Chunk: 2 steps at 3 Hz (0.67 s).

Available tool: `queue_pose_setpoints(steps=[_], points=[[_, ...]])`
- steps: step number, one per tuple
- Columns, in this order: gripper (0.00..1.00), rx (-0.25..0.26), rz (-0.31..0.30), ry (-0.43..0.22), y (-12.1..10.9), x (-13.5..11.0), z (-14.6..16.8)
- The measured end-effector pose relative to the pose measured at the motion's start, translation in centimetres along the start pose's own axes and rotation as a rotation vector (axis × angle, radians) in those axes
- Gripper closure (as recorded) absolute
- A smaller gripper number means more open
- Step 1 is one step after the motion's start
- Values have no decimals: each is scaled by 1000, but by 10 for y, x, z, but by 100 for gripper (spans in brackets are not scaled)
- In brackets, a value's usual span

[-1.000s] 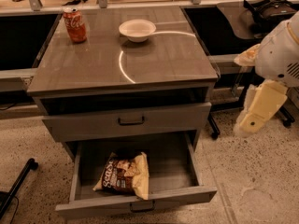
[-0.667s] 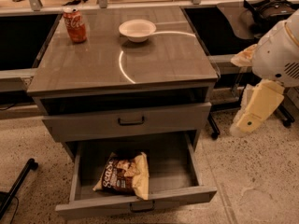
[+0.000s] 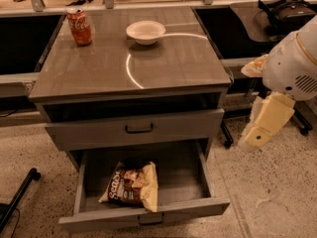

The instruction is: Pick brown chip bag from middle drawer and place on counter

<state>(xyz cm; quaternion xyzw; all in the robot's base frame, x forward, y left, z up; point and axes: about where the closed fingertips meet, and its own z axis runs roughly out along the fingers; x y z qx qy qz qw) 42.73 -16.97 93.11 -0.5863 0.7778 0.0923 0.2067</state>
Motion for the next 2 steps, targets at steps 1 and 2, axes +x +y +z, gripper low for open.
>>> queue_pose_setpoints(steps=[1, 2], points=[[0, -1, 44, -10, 10, 1, 22], [0, -10, 91, -13, 21, 1, 52]])
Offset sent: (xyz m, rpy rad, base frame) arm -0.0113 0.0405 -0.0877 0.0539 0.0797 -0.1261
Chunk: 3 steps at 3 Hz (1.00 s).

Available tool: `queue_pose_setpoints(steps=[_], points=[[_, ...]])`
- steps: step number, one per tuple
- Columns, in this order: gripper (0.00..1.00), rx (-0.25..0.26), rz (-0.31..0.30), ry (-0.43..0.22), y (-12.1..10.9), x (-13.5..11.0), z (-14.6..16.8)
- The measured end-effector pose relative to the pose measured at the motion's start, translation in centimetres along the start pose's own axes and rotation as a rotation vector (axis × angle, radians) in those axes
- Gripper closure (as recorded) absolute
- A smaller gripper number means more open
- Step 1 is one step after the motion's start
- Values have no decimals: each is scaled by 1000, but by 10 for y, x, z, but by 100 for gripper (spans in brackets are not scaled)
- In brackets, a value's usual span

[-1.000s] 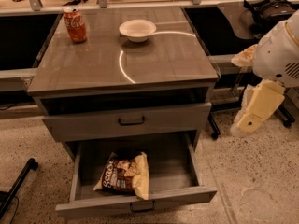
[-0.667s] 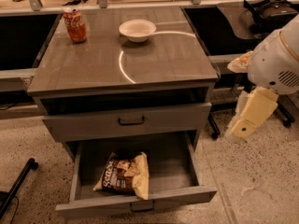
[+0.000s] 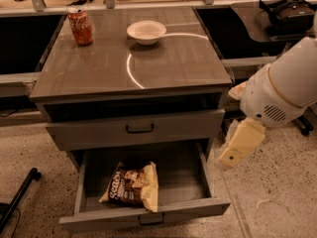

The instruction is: Pick brown chip bag from middle drawer and place on counter

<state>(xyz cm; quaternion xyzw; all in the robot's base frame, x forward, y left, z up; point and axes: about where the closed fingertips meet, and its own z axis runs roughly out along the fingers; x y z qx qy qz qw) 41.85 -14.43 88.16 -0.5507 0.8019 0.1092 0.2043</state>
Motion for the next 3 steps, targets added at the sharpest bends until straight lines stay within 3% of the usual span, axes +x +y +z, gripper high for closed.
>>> queue_pose_setpoints(steps=[1, 3], points=[[0, -43, 28, -26, 8, -3, 35], [0, -182, 59, -61, 28, -15, 113]])
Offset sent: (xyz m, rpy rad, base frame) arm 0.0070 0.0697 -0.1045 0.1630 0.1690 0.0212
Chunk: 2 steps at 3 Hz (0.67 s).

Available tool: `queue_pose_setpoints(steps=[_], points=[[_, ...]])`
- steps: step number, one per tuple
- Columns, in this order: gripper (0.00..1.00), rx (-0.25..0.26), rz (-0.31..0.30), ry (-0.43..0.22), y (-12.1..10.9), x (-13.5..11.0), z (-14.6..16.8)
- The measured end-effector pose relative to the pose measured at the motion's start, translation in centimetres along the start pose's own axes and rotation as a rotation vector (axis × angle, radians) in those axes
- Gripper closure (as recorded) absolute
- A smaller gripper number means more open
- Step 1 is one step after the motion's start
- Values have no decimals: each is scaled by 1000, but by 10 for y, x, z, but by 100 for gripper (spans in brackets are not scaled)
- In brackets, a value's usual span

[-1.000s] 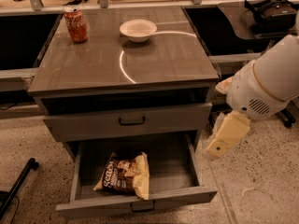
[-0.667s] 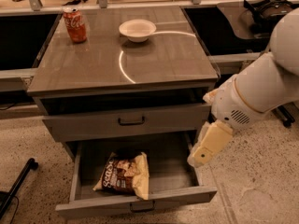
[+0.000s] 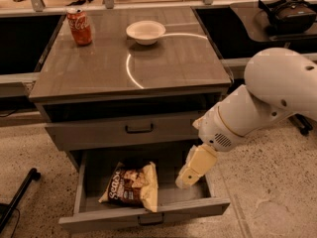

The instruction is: Pick brown chip bag from middle drawer and place on counter

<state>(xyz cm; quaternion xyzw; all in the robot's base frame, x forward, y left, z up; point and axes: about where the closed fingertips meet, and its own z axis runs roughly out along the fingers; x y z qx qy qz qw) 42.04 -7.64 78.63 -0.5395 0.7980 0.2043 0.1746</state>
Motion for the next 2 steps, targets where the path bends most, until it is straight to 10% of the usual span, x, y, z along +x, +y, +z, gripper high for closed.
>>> queue_pose_setpoints(steps=[2], points=[[0, -9, 7, -6, -1, 2, 7]])
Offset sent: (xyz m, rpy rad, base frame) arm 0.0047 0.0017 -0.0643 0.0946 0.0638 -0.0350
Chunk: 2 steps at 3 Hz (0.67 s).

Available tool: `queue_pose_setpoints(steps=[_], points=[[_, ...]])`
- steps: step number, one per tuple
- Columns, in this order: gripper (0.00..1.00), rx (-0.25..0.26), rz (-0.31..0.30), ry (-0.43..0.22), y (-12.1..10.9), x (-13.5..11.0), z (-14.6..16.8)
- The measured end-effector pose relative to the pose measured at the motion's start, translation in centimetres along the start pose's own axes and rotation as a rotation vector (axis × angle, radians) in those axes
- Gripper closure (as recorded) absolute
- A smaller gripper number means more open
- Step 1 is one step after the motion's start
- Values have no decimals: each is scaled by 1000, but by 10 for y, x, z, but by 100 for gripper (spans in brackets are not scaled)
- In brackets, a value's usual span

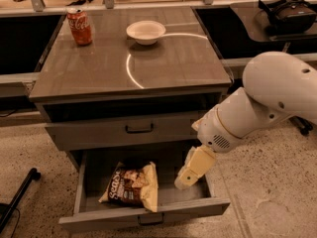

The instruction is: Pick brown chip bag from middle drawer and place on counter

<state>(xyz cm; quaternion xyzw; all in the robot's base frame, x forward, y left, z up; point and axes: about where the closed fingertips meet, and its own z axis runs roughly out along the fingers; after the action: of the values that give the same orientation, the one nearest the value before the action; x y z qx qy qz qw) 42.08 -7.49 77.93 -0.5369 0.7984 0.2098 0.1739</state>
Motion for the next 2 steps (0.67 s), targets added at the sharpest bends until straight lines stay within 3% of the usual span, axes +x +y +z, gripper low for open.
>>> queue_pose_setpoints(steps=[2], points=[[0, -64, 64, -29, -11, 27, 72]])
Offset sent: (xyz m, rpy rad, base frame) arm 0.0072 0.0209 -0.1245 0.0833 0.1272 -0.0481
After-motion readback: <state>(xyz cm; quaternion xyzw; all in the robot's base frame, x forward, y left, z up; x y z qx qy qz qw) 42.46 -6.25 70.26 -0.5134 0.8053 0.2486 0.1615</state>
